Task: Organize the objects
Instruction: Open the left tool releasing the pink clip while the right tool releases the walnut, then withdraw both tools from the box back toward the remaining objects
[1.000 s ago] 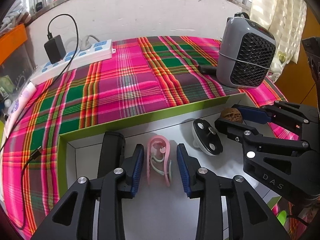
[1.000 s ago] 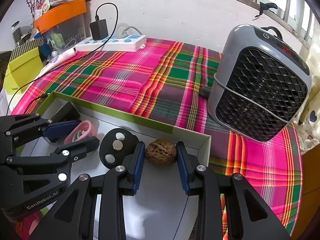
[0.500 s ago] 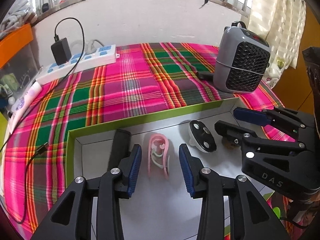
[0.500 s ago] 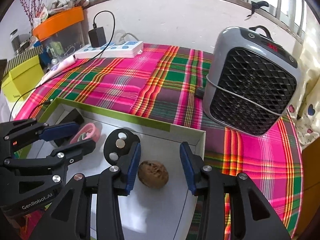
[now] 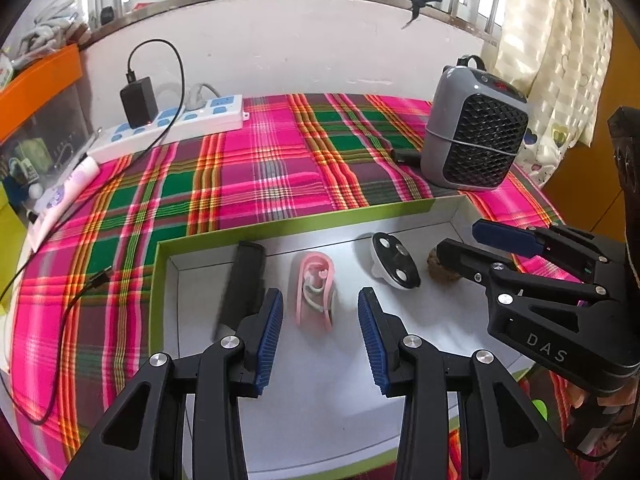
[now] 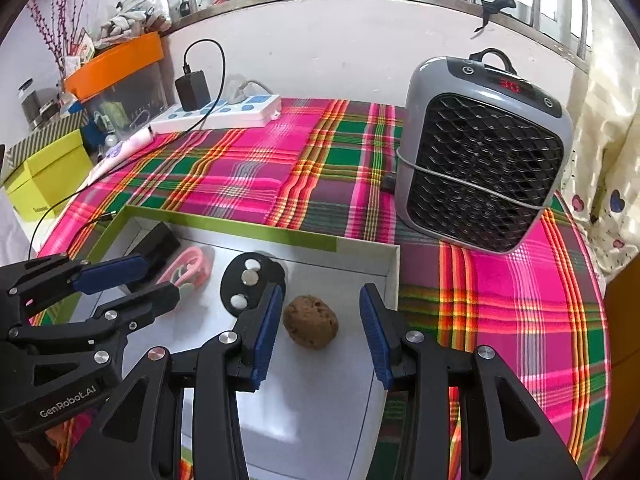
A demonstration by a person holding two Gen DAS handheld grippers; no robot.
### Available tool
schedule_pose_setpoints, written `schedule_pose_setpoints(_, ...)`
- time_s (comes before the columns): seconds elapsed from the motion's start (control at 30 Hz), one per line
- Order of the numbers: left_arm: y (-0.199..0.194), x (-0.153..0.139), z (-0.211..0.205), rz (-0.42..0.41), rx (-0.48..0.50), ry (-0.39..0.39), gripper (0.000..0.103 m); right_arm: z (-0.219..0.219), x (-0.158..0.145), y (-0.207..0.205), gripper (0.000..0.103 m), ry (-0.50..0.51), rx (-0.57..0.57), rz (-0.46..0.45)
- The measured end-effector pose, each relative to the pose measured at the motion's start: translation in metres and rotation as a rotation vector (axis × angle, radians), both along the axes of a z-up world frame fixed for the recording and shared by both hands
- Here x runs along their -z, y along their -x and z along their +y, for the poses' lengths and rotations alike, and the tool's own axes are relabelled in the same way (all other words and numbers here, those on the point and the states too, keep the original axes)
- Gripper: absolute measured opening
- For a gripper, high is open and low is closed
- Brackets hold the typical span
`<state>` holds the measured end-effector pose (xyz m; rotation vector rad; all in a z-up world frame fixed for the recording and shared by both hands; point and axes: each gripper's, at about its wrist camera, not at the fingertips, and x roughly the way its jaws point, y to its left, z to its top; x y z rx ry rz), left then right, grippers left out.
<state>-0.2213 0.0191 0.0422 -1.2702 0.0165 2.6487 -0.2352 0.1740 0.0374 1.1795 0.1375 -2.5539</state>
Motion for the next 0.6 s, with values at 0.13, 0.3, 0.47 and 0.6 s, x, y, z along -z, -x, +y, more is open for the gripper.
schedule_pose_setpoints(0.13,-0.007,-0.004,0.001,0.020,-0.005,0.007,0.037,0.002,-0.002,-0.005,0.042,0.012,0.006,0.006)
schedule_pose_setpoints(0.3,-0.017,-0.008,0.003,0.033,-0.007,0.008,0.037,0.002,-0.007,-0.017,0.042,0.022,0.009,0.020)
schedule_pose_setpoints(0.47,-0.028,-0.010,0.001,0.045,-0.018,0.003,0.037,0.003,-0.012,-0.028,0.042,0.044,0.011,0.036)
schedule_pose_setpoints(0.6,-0.038,-0.011,-0.004,0.054,-0.037,0.007,0.037,0.005,-0.014,-0.040,0.042,0.053,0.025,0.049)
